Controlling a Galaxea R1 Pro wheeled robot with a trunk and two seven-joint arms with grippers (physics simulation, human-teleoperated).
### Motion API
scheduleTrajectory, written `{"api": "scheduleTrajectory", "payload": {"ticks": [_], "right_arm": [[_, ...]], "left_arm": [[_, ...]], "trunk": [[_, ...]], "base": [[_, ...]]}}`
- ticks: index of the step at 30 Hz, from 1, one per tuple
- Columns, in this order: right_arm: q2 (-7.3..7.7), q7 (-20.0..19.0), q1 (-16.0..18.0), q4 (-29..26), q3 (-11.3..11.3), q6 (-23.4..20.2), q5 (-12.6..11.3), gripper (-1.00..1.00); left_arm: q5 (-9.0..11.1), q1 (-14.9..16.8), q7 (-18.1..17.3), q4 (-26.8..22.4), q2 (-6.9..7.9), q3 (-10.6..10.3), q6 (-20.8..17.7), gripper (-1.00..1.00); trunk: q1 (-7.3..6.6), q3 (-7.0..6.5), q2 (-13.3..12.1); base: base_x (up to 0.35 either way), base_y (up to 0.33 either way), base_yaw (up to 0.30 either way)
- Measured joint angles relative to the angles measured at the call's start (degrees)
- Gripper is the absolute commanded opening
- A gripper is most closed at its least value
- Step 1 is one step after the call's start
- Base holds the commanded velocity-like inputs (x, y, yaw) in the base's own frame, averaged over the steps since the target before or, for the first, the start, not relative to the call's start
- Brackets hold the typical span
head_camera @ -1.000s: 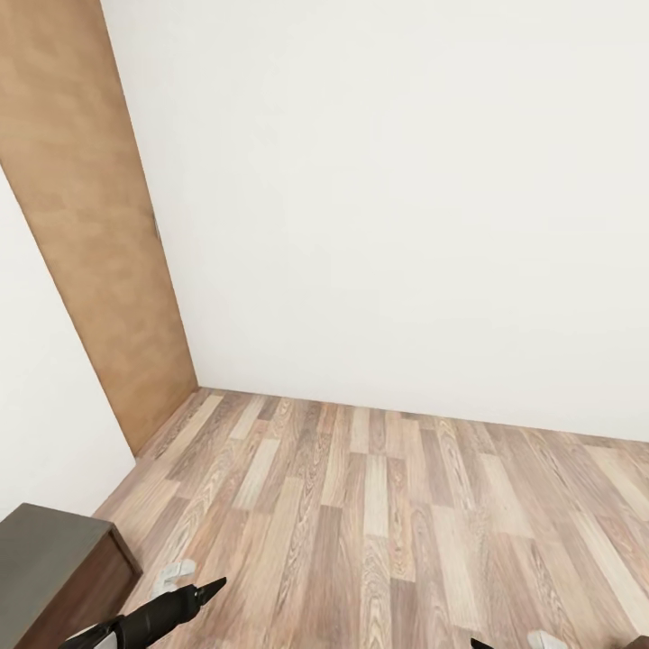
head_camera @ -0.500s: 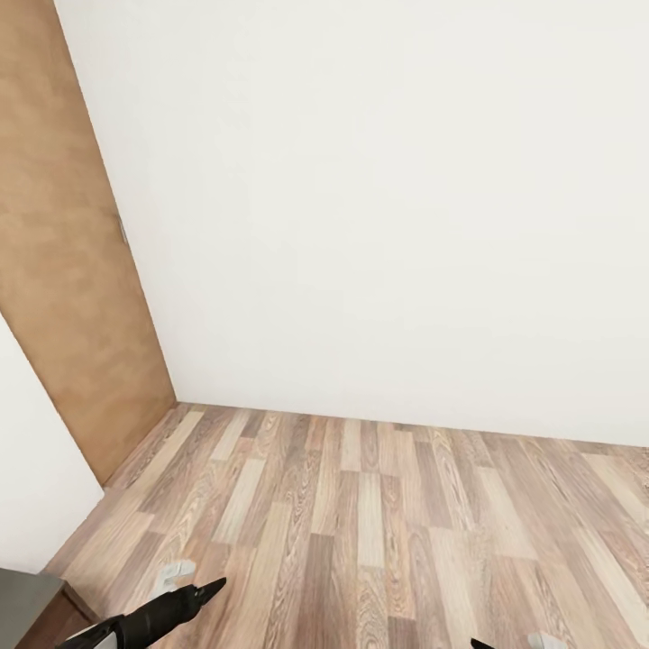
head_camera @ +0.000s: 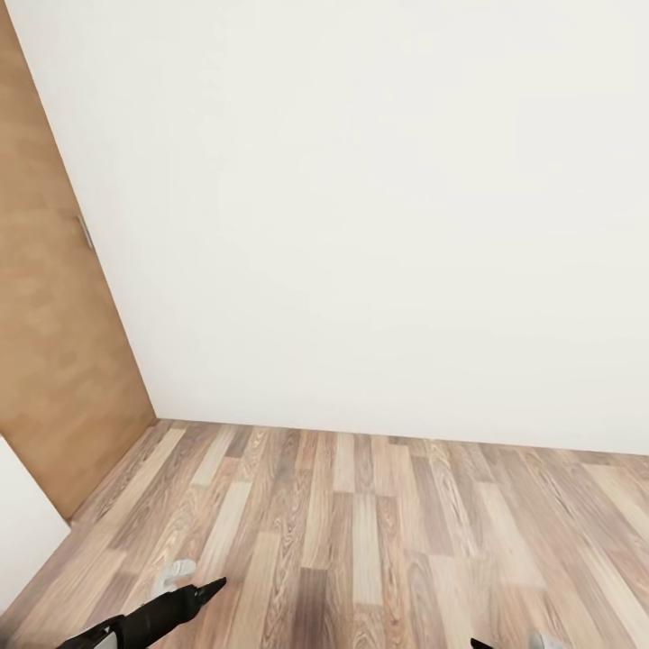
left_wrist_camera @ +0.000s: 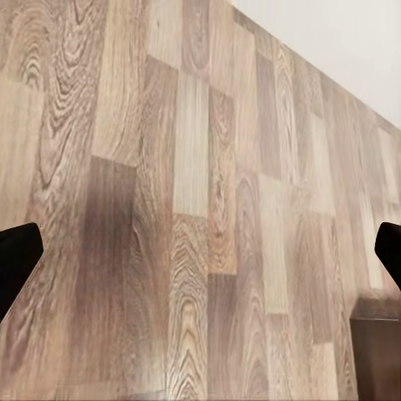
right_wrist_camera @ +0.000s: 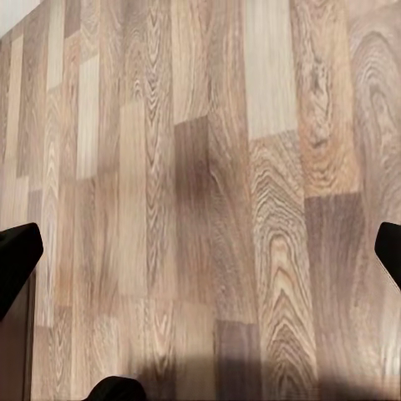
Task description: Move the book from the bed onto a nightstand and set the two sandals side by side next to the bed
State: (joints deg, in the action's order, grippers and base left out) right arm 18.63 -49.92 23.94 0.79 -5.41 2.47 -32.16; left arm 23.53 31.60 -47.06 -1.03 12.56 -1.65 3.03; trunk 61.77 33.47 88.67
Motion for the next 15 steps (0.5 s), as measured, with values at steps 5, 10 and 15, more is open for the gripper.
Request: {"api": "scheduleTrajectory", "payload": {"ticks": [5,10,15], "right_arm": [[0.02,0.0,0.0,0.0,0.0,0.0,0.0,1.0],[0.04,0.0,0.0,0.0,0.0,0.0,0.0,1.0],[0.03,0.0,0.0,0.0,0.0,0.0,0.0,1.0]], "left_arm": [[0.0,0.0,0.0,0.0,0.0,0.0,0.0,1.0],[0.0,0.0,0.0,0.0,0.0,0.0,0.0,1.0],[0.0,0.0,0.0,0.0,0.0,0.0,0.0,1.0]], "trunk": [[0.0,0.0,0.0],[0.0,0.0,0.0],[0.0,0.0,0.0]], "base": [[0.328,0.0,0.0],[0.328,0.0,0.0],[0.328,0.0,-0.001]]}}
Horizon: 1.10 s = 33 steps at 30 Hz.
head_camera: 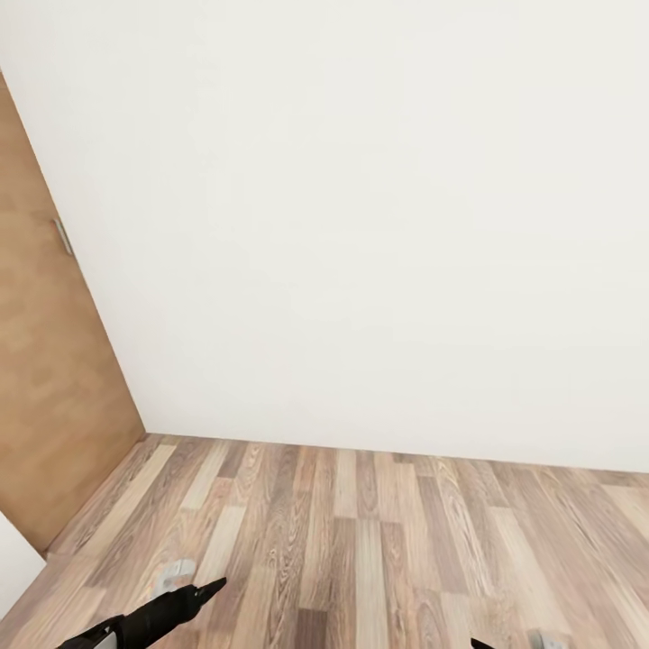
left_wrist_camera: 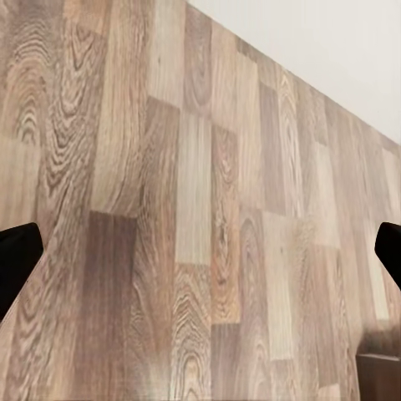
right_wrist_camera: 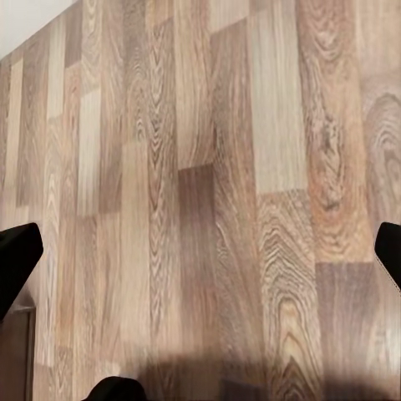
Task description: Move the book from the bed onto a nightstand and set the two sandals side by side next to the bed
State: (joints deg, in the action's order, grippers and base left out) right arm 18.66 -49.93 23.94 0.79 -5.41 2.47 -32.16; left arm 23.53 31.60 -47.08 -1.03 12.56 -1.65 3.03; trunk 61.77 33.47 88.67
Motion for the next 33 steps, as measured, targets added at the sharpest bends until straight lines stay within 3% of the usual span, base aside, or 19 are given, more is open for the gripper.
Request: {"api": "scheduleTrajectory", "payload": {"ticks": [7,33], "right_arm": [[-0.02,0.0,0.0,0.0,0.0,0.0,0.0,1.0],[-0.02,0.0,0.0,0.0,0.0,0.0,0.0,1.0]], "left_arm": [[0.0,0.0,-0.1,0.0,-0.01,0.0,0.0,1.0],[0.0,0.0,0.0,0.0,-0.01,0.0,0.0,1.0]], "trunk": [[0.03,0.0,0.0],[0.03,0.0,0.0]], "base": [[0.207,0.0,-0.159],[0.005,0.0,-0.281]]}}
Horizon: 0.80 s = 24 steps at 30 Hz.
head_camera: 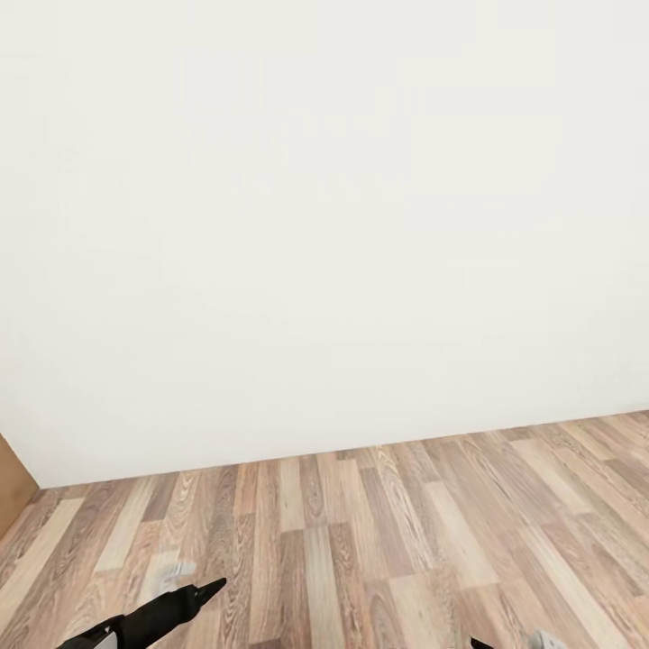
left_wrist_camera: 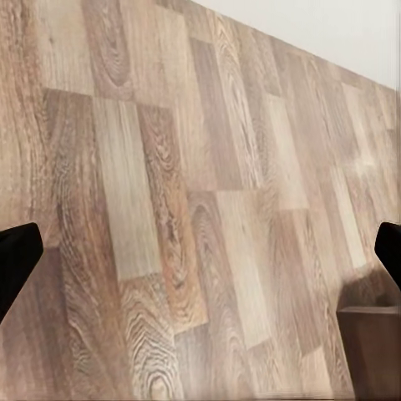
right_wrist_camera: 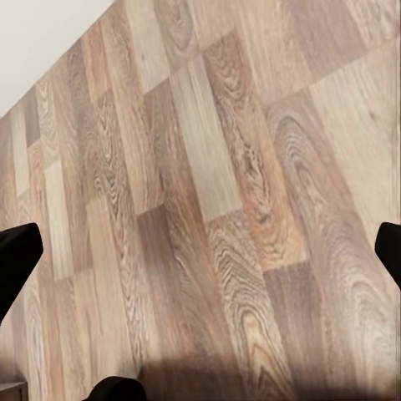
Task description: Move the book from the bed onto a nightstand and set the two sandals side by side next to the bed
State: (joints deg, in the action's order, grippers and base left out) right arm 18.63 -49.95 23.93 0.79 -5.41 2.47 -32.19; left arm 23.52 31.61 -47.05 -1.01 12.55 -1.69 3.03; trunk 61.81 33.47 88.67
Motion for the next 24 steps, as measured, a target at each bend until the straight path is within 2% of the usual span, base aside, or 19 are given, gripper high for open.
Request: {"api": "scheduleTrajectory", "payload": {"ticks": [24], "right_arm": [[0.01,0.0,0.0,0.0,0.0,0.0,0.0,1.0]], "left_arm": [[0.0,0.0,0.0,0.0,0.0,0.0,0.0,1.0]], "trunk": [[0.0,0.0,0.0]], "base": [[0.0,0.0,-0.284]]}}
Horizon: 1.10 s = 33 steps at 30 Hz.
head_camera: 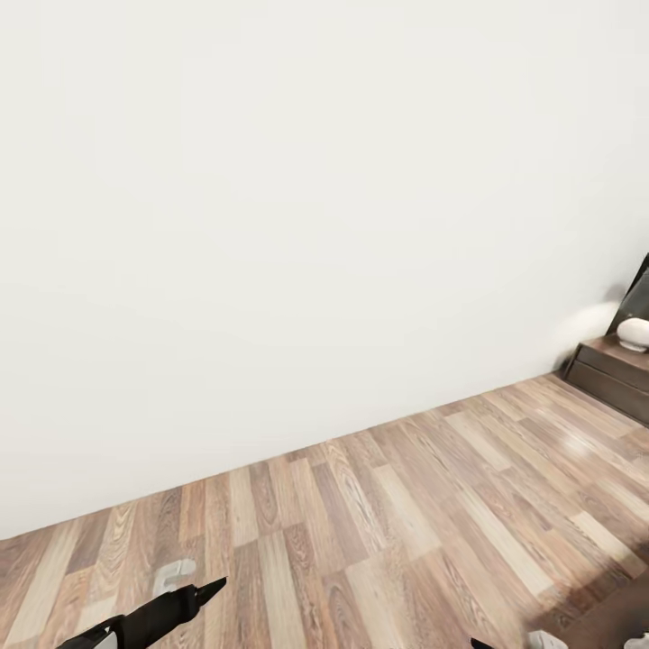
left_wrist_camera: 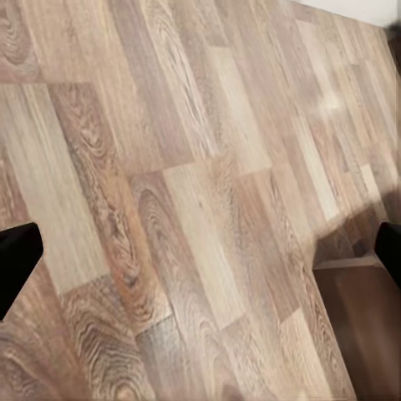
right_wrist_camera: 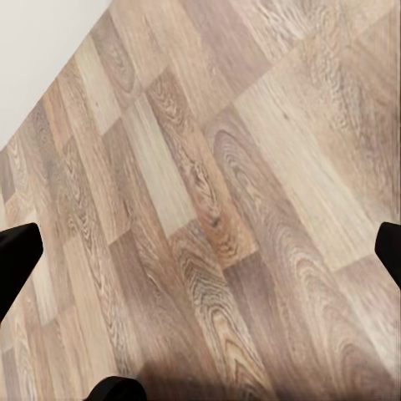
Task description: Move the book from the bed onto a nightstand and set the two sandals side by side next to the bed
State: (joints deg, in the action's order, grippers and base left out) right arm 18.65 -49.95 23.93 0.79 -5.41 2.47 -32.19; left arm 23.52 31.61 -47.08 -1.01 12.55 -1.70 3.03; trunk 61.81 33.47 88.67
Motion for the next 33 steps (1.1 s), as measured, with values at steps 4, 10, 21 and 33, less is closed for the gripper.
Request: {"api": "scheduleTrajectory", "payload": {"ticks": [4,10,21,33], "right_arm": [[0.01,0.0,0.0,0.0,0.0,0.0,0.0,1.0],[-0.01,0.0,0.0,0.0,0.0,0.0,0.0,1.0],[0.0,0.0,0.0,0.0,0.0,0.0,0.0,1.0],[0.04,0.0,0.0,0.0,0.0,0.0,0.0,1.0]], "left_arm": [[0.0,0.0,0.0,0.0,0.0,0.0,0.0,1.0],[0.0,0.0,-0.1,0.0,0.0,0.0,0.0,1.0],[0.0,0.0,-0.1,0.0,0.0,0.0,0.0,1.0],[0.0,0.0,-0.1,0.0,0.0,0.0,0.0,1.0]], "trunk": [[0.0,0.0,0.0],[0.0,0.0,0.0],[0.0,0.0,0.0],[0.0,0.0,0.0]], "base": [[0.0,0.0,-0.284],[0.0,0.0,-0.284],[0.0,0.0,-0.284],[0.0,0.0,-0.283]]}}
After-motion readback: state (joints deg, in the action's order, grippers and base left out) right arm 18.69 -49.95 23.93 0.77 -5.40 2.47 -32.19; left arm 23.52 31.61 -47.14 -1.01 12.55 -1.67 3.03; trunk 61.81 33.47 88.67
